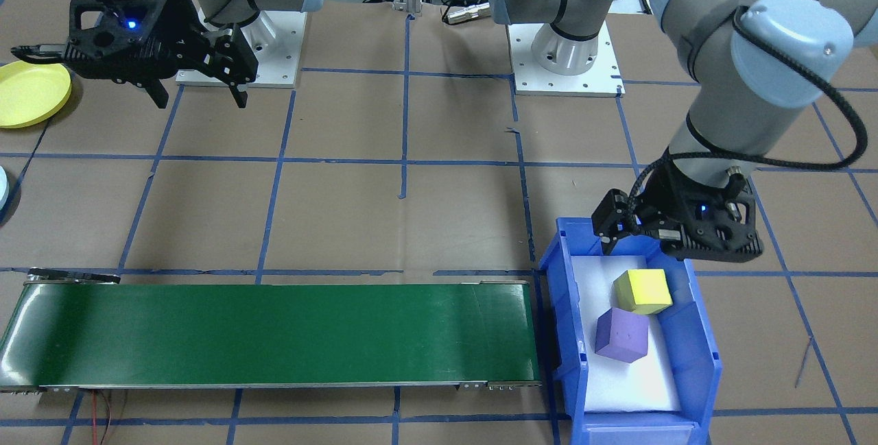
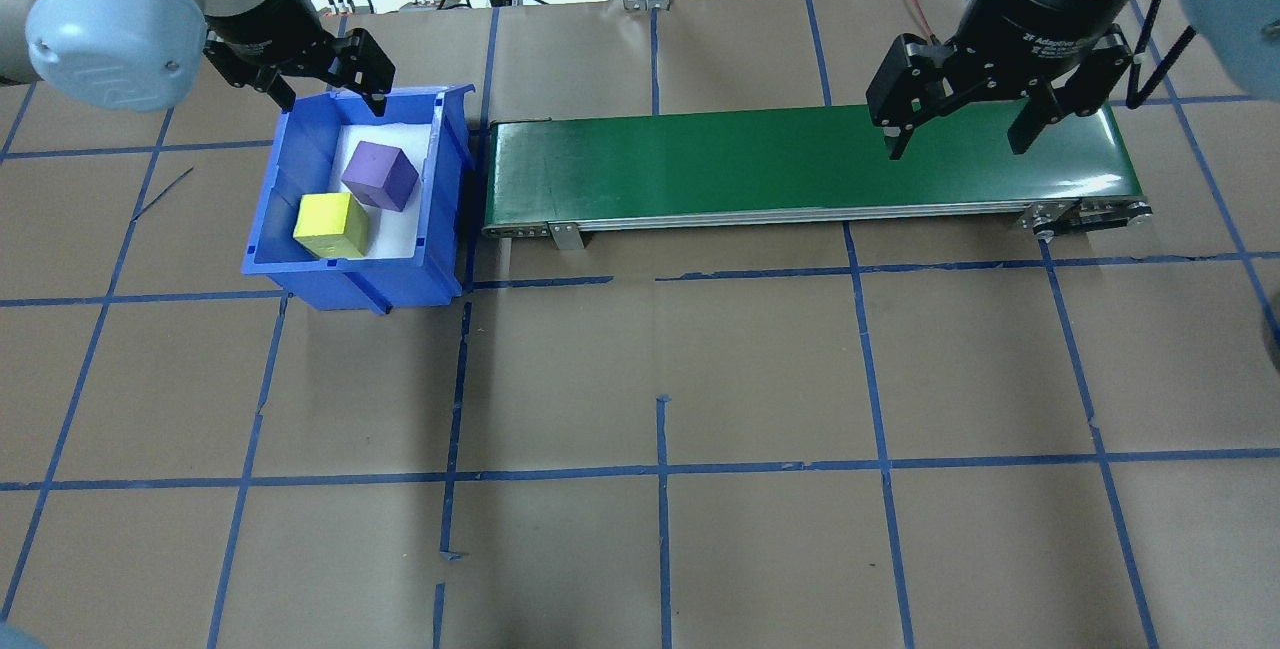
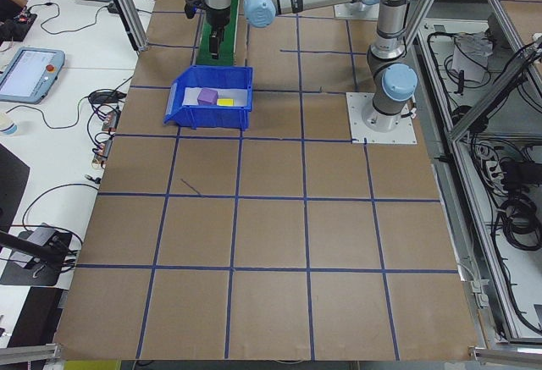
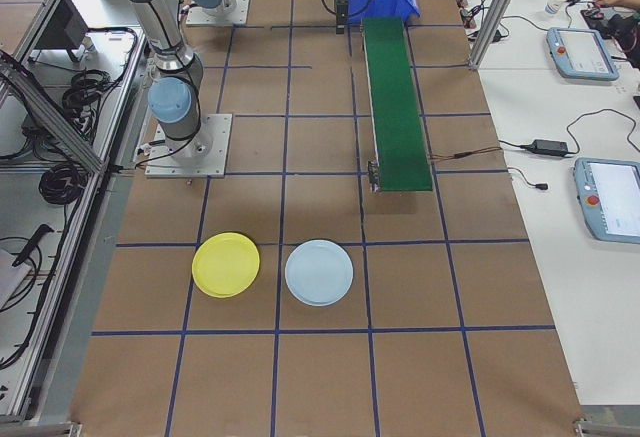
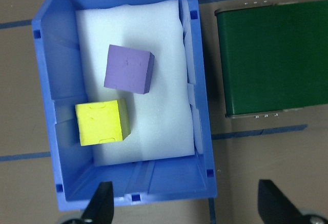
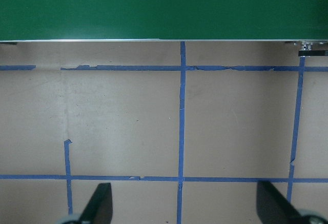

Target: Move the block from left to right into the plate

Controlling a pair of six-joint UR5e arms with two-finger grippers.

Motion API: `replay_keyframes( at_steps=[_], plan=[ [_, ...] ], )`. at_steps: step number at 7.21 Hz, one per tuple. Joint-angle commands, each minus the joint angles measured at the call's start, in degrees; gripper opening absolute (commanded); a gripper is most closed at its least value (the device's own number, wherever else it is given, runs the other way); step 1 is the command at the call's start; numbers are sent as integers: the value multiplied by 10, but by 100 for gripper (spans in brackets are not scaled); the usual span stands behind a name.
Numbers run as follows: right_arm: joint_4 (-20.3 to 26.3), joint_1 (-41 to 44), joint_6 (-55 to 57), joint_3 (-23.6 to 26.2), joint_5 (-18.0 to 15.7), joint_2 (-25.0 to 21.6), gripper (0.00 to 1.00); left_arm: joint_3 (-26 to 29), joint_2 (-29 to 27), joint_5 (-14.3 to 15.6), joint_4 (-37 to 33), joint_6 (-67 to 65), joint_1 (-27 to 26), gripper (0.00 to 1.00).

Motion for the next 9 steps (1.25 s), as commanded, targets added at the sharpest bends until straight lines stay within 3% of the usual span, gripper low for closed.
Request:
replay_keyframes(
  at_steps=[1, 4, 9],
  plan=[
    [0, 0, 0, 1, 0, 0, 100, 15, -44, 0, 46, 22, 15, 100],
    [-1, -1, 0, 1, -1, 0, 100, 15, -104, -1, 89, 21, 15, 100],
    [-1, 0, 2, 1, 0, 0, 100, -25, -117, -13, 89, 59, 15, 95]
  ],
)
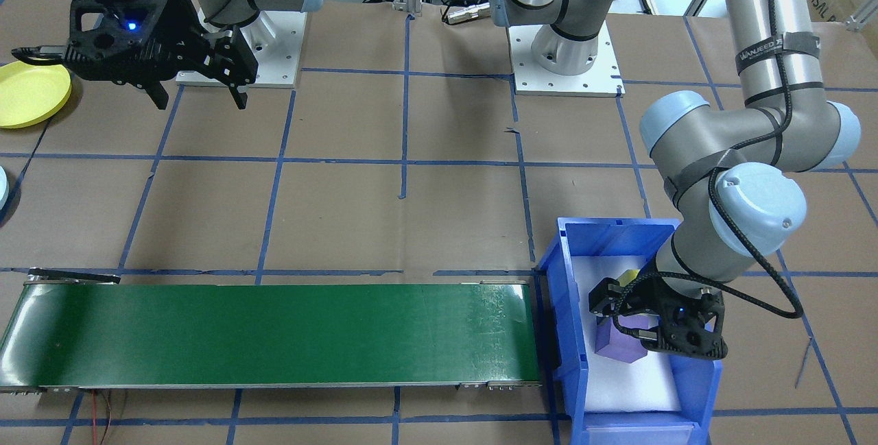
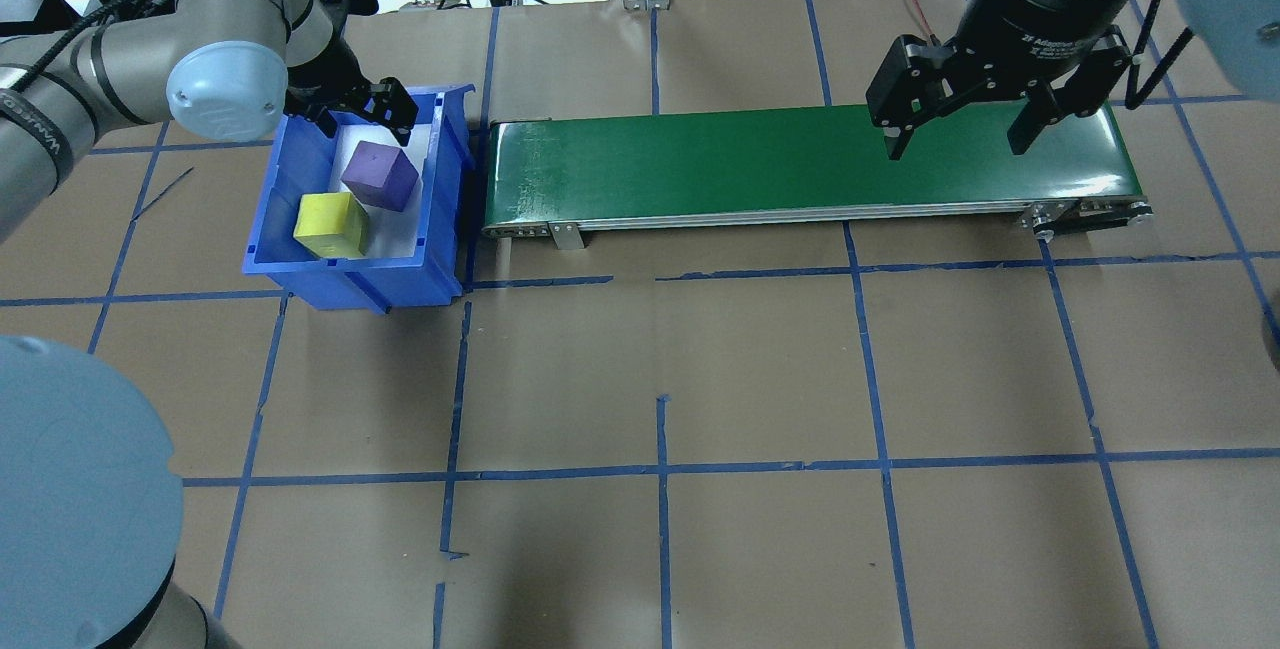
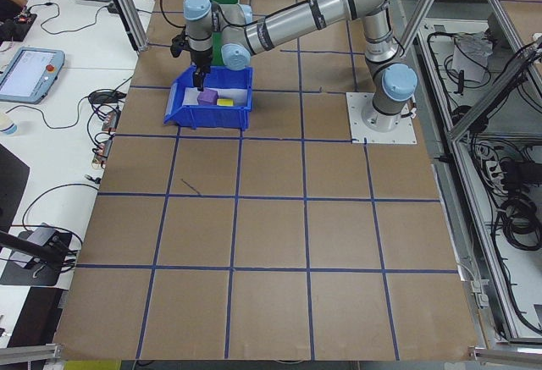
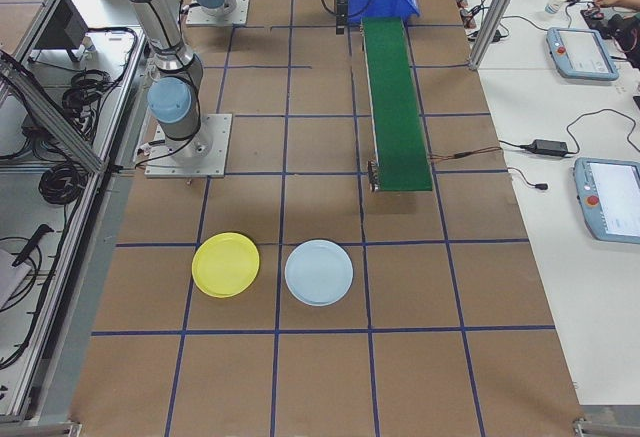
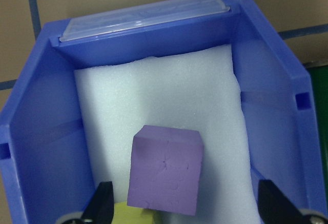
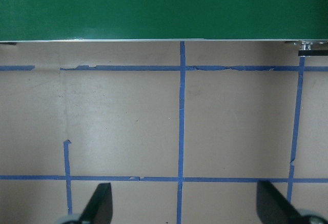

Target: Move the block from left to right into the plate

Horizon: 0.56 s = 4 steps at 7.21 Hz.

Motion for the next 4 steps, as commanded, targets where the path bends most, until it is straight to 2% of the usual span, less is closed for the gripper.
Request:
replay_keyframes(
  at_steps=[1, 4],
  plan=[
    [0, 0, 1, 0, 1, 0, 100, -26, -1, -2, 1, 23, 0, 95],
    [0, 0, 1, 0, 1, 0, 100, -16, -1, -1, 1, 36, 0, 95]
  ],
)
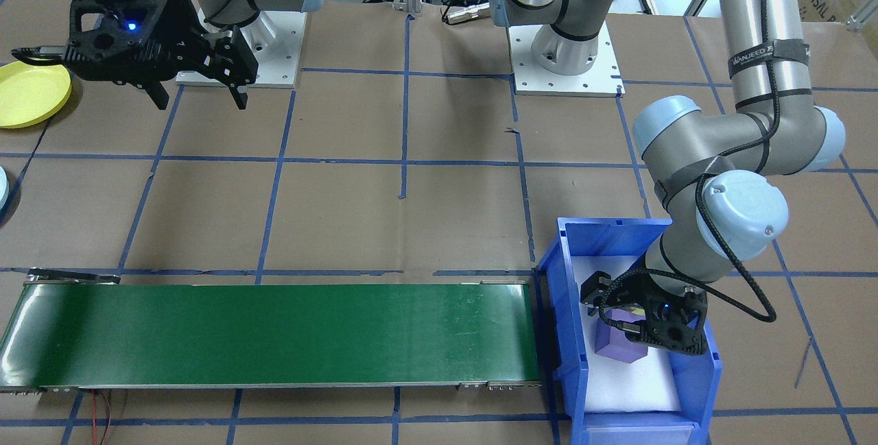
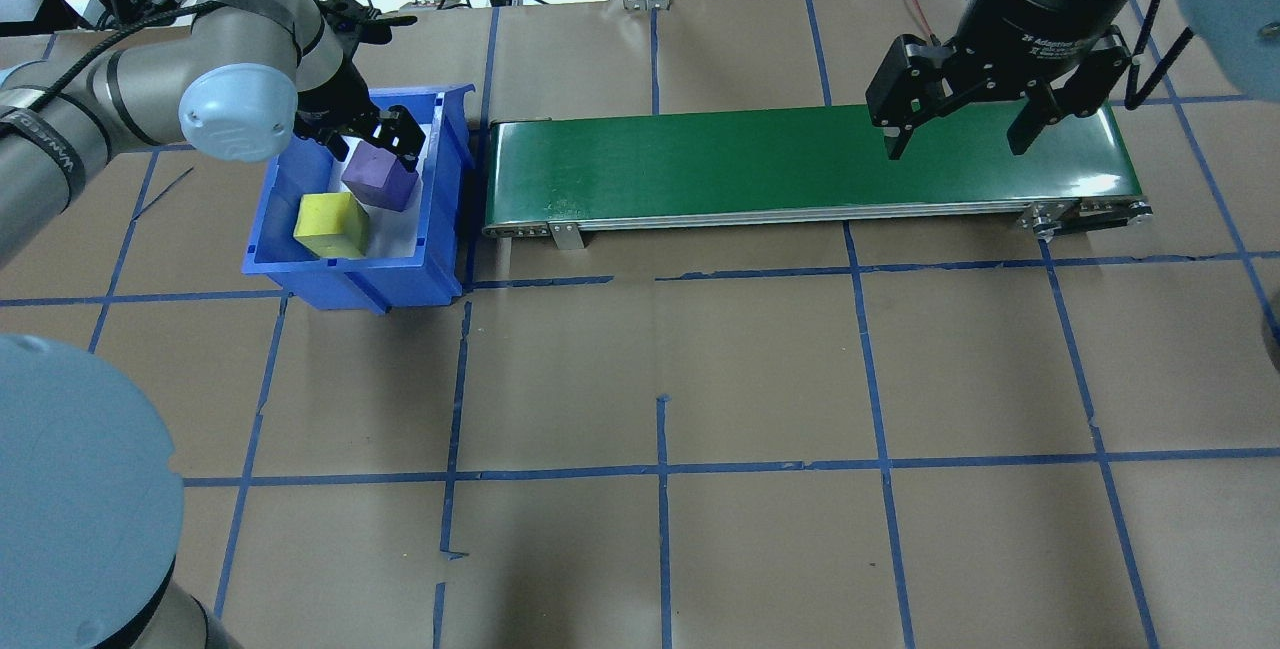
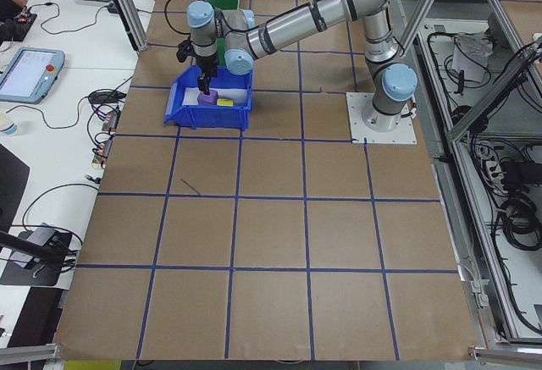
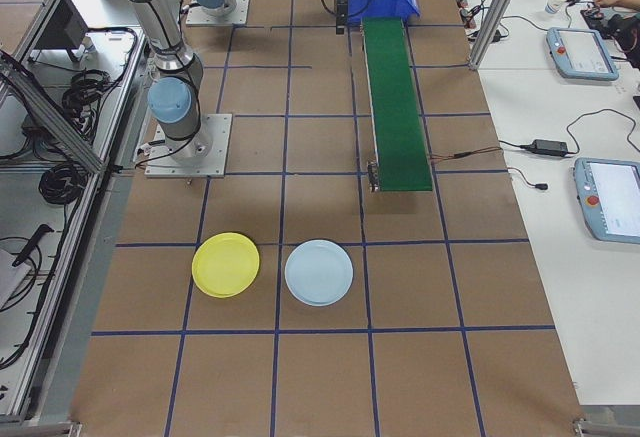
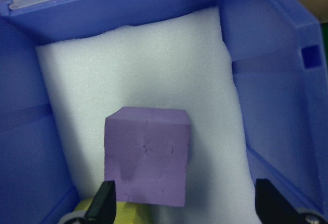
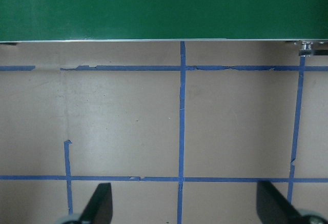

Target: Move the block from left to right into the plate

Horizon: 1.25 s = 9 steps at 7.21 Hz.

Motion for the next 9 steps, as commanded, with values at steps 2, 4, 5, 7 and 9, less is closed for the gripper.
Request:
replay_keyframes(
  at_steps=[2, 4, 5, 7, 9],
  plan=[
    [0, 0, 0, 0, 0, 0, 100, 5, -4, 1, 0, 3, 1, 89],
    [0, -1, 0, 0, 0, 0, 100, 6, -10, 6, 4, 7, 2, 88],
    [0, -1, 0, 0, 0, 0, 100, 8, -12, 6, 5, 7, 2, 88],
    [0, -1, 0, 0, 0, 0, 100, 18, -14, 6, 5, 7, 3, 88],
    [0, -1, 0, 0, 1, 0, 100, 38, -33, 6, 5, 8, 13, 88]
  ],
)
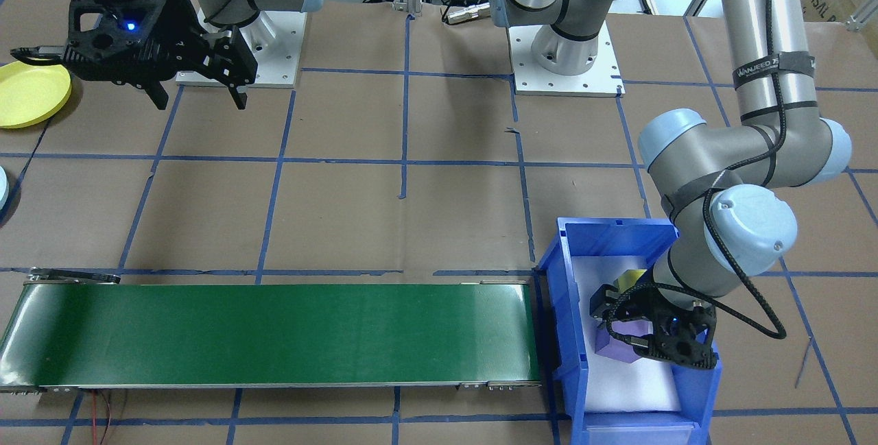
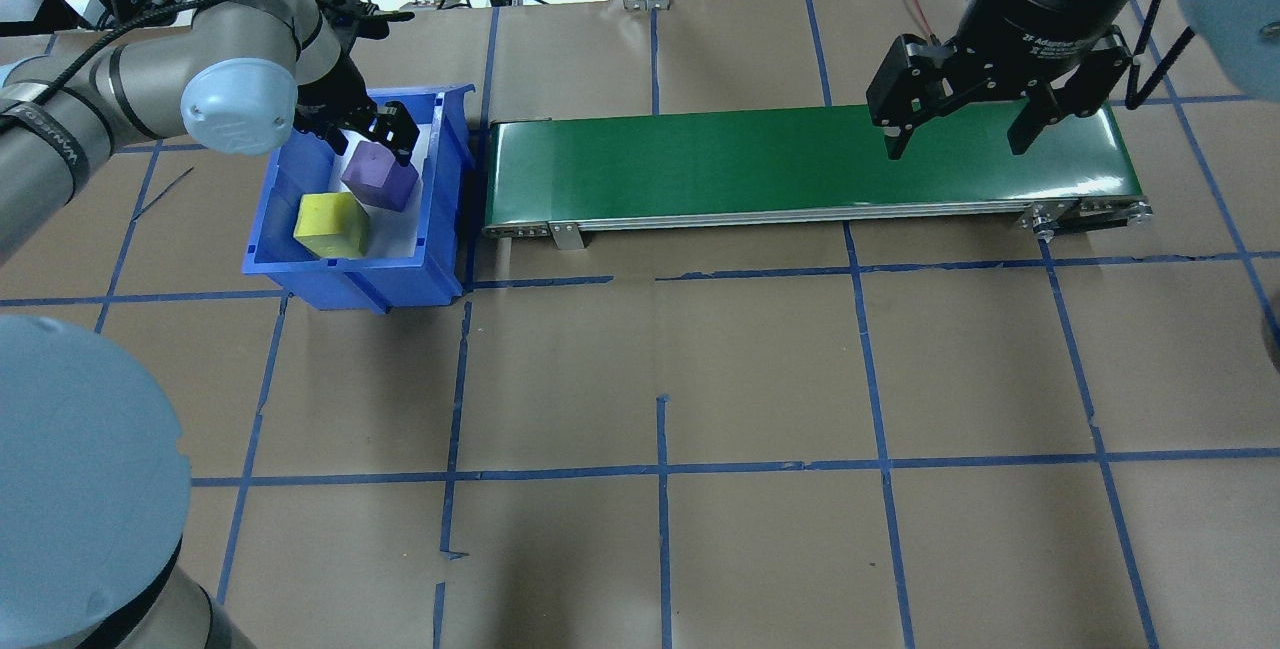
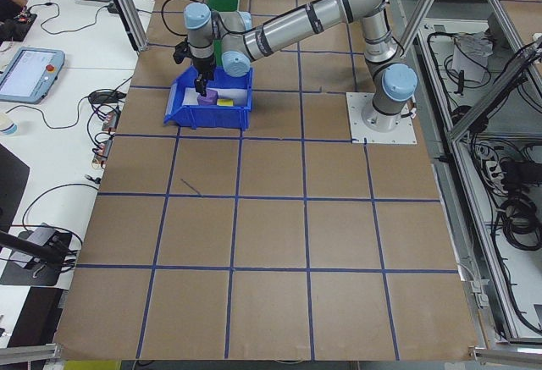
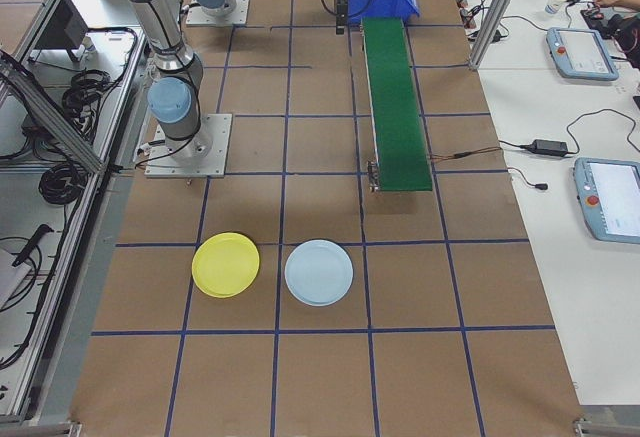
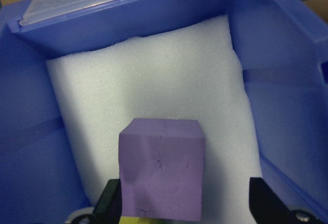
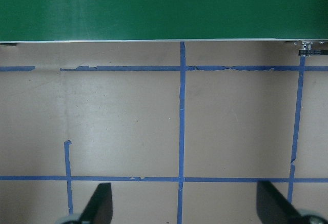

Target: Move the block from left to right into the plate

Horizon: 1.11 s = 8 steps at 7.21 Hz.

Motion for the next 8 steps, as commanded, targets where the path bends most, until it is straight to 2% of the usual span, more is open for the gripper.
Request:
replay_keyframes(
  at_steps=[1, 8],
  plan=[
    [0, 0, 0, 0, 1, 0, 100, 12, -9, -2, 0, 1, 8, 88],
    [0, 0, 0, 0, 2, 1, 100, -4, -34, -7, 16, 0, 10, 88]
  ],
)
